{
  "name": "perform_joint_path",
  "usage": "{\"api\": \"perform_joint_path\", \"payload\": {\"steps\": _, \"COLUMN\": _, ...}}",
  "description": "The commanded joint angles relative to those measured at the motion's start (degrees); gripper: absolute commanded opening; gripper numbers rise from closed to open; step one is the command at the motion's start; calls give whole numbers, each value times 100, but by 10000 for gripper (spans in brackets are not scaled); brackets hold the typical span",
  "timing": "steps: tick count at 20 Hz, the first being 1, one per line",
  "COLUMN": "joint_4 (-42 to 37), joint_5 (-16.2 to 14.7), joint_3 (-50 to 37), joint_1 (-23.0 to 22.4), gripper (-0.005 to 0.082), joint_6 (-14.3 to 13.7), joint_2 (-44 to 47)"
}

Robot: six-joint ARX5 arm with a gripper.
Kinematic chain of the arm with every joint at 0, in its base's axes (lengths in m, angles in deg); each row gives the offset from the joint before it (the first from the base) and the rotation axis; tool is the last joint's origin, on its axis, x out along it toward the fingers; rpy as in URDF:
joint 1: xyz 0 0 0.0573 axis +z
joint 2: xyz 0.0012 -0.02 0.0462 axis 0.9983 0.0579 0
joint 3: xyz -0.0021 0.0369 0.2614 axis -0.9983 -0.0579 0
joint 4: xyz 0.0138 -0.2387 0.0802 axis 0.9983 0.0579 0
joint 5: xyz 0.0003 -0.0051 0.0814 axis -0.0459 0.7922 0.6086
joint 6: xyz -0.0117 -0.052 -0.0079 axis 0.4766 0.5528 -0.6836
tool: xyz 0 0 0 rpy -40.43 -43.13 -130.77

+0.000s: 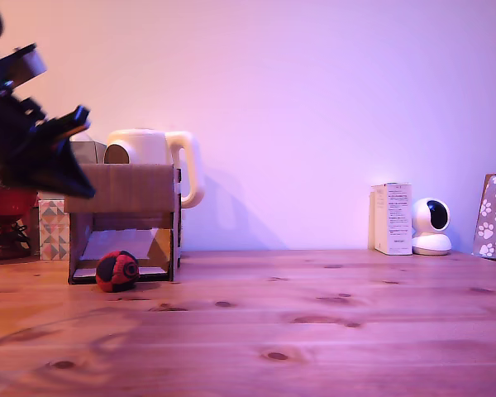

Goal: Drop the footbag into the cardboard dice tower

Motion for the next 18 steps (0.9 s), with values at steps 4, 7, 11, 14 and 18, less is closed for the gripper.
{"api": "perform_joint_path", "payload": {"steps": 4, "joint_4": 20, "joint_5": 33, "joint_3": -511, "joint_1": 4, "gripper": -24, "joint_6": 37, "joint_2": 13}}
{"api": "perform_joint_path", "payload": {"steps": 7, "joint_4": 175, "joint_5": -4, "joint_3": -511, "joint_1": 4, "gripper": -24, "joint_6": 87, "joint_2": 15}}
{"api": "perform_joint_path", "payload": {"steps": 11, "joint_4": 83, "joint_5": -4, "joint_3": -511, "joint_1": 4, "gripper": -24, "joint_6": 127, "joint_2": 17}}
{"api": "perform_joint_path", "payload": {"steps": 14, "joint_4": -280, "joint_5": 28, "joint_3": -511, "joint_1": 4, "gripper": -24, "joint_6": 125, "joint_2": 37}}
{"api": "perform_joint_path", "payload": {"steps": 18, "joint_4": -1145, "joint_5": 61, "joint_3": -511, "joint_1": 7, "gripper": -24, "joint_6": 120, "joint_2": 74}}
